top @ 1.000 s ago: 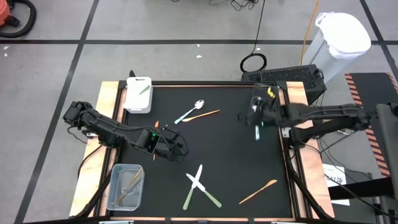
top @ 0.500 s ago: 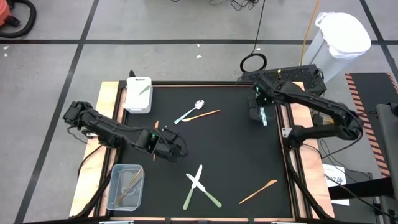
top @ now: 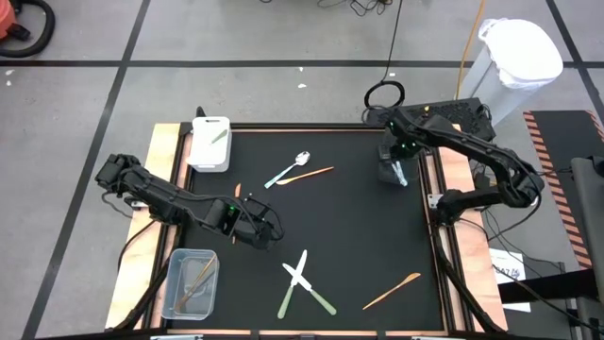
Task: Sort silverware by color (type)
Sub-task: Put the green knife into the white bin
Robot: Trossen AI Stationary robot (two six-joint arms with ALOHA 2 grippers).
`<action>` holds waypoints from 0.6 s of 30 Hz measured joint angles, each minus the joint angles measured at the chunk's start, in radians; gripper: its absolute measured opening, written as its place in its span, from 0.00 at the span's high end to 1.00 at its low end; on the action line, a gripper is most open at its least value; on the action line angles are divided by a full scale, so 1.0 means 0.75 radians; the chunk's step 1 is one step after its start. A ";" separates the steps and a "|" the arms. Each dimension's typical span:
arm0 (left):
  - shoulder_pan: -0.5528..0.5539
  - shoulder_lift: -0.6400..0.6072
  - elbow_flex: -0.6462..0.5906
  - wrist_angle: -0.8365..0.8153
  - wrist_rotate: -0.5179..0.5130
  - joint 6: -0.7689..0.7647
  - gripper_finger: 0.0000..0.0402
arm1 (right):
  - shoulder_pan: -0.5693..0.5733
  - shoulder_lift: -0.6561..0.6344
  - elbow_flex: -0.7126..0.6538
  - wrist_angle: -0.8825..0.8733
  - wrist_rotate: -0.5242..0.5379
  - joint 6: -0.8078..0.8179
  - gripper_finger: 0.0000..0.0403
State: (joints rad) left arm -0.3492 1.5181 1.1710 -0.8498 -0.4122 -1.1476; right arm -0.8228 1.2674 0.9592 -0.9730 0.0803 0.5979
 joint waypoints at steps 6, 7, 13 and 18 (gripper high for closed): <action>0.000 0.000 0.000 0.009 -0.005 0.000 0.46 | 0.045 -0.058 0.000 0.011 -0.039 -0.025 0.52; 0.000 0.000 0.000 0.009 -0.005 0.000 0.46 | 0.062 -0.079 0.000 0.024 -0.037 -0.013 0.51; 0.000 0.000 0.000 0.034 -0.032 -0.004 0.46 | 0.224 -0.287 0.000 0.141 -0.034 0.161 0.49; -0.012 0.000 0.000 0.072 -0.047 -0.064 0.46 | 0.435 -0.412 0.001 0.185 -0.040 0.292 0.51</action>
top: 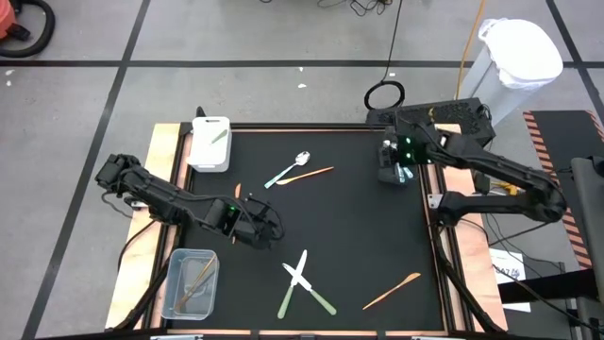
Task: Sort silverware by color (type)
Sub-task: Put the green knife into the white bin
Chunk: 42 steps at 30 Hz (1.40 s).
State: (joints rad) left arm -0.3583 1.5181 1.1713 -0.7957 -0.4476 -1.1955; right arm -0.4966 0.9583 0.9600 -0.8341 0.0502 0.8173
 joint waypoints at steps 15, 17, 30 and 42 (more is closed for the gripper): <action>-0.133 0.174 -0.001 0.176 0.073 -0.183 0.46 | 0.666 0.182 0.000 0.282 0.141 0.196 0.51; -0.143 0.187 -0.001 0.167 0.108 -0.250 0.46 | 0.738 0.244 0.000 0.405 0.141 0.196 0.51; -0.123 0.181 -0.001 -0.422 0.157 -1.106 0.46 | 0.936 0.513 -0.001 0.791 0.098 0.258 0.51; 0.186 0.197 -0.063 -0.429 0.202 -1.422 0.46 | 0.935 0.516 -0.001 0.798 -0.004 0.274 0.51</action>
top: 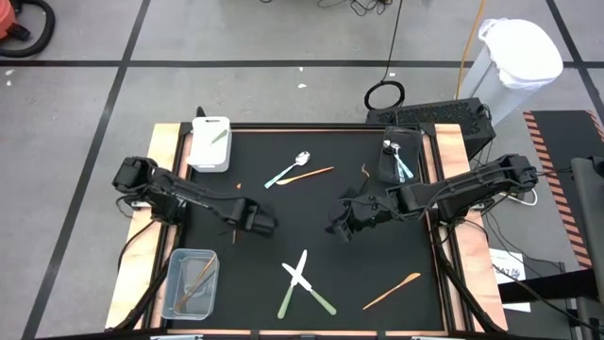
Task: Sort silverware by color (type)
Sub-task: Put the green knife into the white bin
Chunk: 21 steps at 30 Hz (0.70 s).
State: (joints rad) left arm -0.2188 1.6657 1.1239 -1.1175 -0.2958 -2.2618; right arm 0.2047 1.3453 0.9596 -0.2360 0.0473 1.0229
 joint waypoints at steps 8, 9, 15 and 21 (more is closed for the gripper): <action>0.118 0.000 -0.048 0.093 0.007 -0.053 0.46 | 0.001 -0.001 0.000 -0.035 0.006 -0.073 0.51; 0.127 0.001 -0.051 0.091 0.006 -0.049 0.46 | 0.000 -0.001 0.000 -0.035 0.007 -0.072 0.51; 0.186 0.000 -0.051 0.124 0.002 0.030 0.46 | -0.001 -0.010 0.000 -0.079 0.001 -0.116 0.51; 0.316 -0.006 -0.051 0.517 -0.048 0.920 0.46 | 0.000 -0.015 -0.001 -0.115 0.005 -0.121 0.51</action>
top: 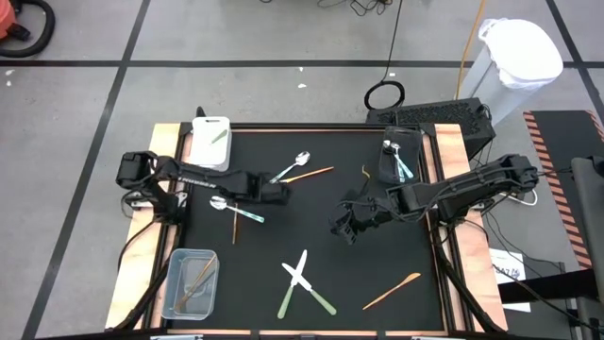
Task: Sort silverware by color (type)
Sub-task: Put the green knife into the white bin
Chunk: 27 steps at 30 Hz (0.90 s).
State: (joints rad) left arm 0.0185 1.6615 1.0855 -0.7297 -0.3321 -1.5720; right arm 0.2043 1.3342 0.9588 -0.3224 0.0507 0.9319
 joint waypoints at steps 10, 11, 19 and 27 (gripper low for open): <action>0.059 0.003 0.000 0.454 0.507 0.804 0.46 | -0.055 -0.013 0.000 -0.016 -0.076 -0.023 0.51; 0.016 0.003 0.000 0.426 0.537 0.762 0.46 | -0.055 -0.021 0.000 -0.036 -0.074 -0.023 0.51; -0.448 0.065 0.004 0.520 0.362 0.404 0.46 | -0.054 -0.045 0.001 -0.181 -0.008 -0.007 0.51; -0.606 0.143 0.000 0.678 0.294 0.411 0.46 | -0.077 -0.045 0.001 -0.192 0.000 -0.115 0.51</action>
State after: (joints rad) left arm -0.4360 1.7687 1.0855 -0.2210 -0.1120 -1.2640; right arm 0.1463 1.3003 0.9592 -0.4667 0.0509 0.8457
